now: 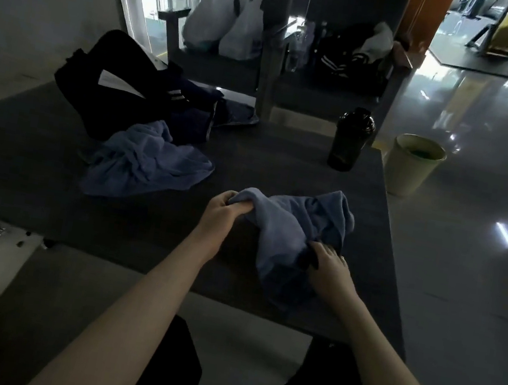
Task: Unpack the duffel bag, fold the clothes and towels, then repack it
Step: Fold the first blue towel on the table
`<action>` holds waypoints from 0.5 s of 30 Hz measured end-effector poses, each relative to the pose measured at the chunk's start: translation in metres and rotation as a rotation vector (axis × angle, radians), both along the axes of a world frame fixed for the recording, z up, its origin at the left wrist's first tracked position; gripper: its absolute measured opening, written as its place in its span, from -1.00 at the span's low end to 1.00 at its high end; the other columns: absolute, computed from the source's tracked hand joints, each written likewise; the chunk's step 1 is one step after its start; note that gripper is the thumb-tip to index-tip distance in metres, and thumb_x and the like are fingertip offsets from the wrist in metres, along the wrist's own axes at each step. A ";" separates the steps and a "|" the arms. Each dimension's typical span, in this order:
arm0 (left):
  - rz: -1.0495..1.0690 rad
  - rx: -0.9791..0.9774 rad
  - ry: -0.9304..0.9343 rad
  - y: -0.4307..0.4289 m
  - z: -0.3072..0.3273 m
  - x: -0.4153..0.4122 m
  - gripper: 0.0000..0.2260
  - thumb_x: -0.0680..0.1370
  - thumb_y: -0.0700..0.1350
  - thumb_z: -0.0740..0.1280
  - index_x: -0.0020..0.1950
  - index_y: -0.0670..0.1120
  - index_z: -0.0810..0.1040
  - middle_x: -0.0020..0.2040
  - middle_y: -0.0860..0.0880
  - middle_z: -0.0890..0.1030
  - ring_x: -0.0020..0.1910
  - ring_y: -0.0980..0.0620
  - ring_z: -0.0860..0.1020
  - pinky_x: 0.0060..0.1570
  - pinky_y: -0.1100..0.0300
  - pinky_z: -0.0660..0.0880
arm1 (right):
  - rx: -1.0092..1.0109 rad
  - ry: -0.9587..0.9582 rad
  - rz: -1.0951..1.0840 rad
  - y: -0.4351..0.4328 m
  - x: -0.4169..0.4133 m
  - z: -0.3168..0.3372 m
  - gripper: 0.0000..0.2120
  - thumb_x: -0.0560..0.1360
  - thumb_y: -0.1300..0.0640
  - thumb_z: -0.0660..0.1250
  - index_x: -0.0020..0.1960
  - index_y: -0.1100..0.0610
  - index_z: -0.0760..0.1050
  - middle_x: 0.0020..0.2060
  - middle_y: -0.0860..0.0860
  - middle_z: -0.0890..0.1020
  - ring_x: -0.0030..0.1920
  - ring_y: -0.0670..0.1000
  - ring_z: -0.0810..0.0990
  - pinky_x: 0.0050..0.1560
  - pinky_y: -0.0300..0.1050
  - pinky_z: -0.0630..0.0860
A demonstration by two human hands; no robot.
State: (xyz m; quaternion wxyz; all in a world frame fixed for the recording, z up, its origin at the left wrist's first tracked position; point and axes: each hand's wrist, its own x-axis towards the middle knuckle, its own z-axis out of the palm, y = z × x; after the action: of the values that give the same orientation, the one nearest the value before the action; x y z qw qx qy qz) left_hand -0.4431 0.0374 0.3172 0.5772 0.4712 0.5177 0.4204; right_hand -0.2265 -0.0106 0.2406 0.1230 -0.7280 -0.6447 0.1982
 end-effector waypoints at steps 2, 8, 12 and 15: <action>-0.089 0.062 0.152 0.000 0.005 0.001 -0.97 0.53 -0.23 0.31 -0.08 -0.12 0.53 -0.17 -0.08 0.58 -0.16 0.00 0.54 -0.17 0.20 0.47 | -0.037 -0.021 0.010 0.000 0.004 0.003 -0.46 0.52 0.20 0.18 0.49 0.07 0.19 0.47 0.06 0.28 0.47 0.10 0.19 0.46 0.11 0.12; -0.218 -0.004 0.691 0.006 0.000 0.001 -0.84 0.56 -0.10 0.30 0.11 -0.11 0.52 -0.01 -0.08 0.58 -0.13 0.05 0.53 -0.25 0.22 0.44 | -0.071 0.059 0.024 0.006 0.009 0.006 -0.42 0.51 0.21 0.19 0.51 0.03 0.18 0.46 0.06 0.28 0.43 0.18 0.25 0.40 0.02 0.23; -0.320 -0.102 1.030 0.007 0.001 -0.003 -0.80 0.56 -0.04 0.28 0.09 -0.13 0.54 -0.01 -0.11 0.57 -0.08 -0.05 0.55 -0.12 0.13 0.46 | -0.076 0.067 0.049 0.007 0.007 0.006 -0.42 0.49 0.26 0.19 0.49 0.06 0.21 0.46 0.05 0.29 0.43 0.15 0.26 0.40 -0.05 0.22; -0.416 -0.155 1.163 0.007 -0.003 -0.007 -0.69 0.58 0.09 0.23 0.05 -0.14 0.53 -0.09 -0.09 0.57 -0.13 -0.03 0.55 -0.14 0.13 0.46 | -0.086 0.064 0.071 0.007 0.006 0.008 -0.47 0.48 0.28 0.19 0.45 0.10 0.30 0.44 0.04 0.32 0.42 0.11 0.28 0.39 -0.07 0.25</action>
State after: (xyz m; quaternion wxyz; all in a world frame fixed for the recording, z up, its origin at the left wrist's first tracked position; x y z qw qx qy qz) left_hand -0.4503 0.0447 0.3139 0.3030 0.6709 0.6736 -0.0652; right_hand -0.2205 -0.0033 0.2487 0.1049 -0.7025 -0.6569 0.2531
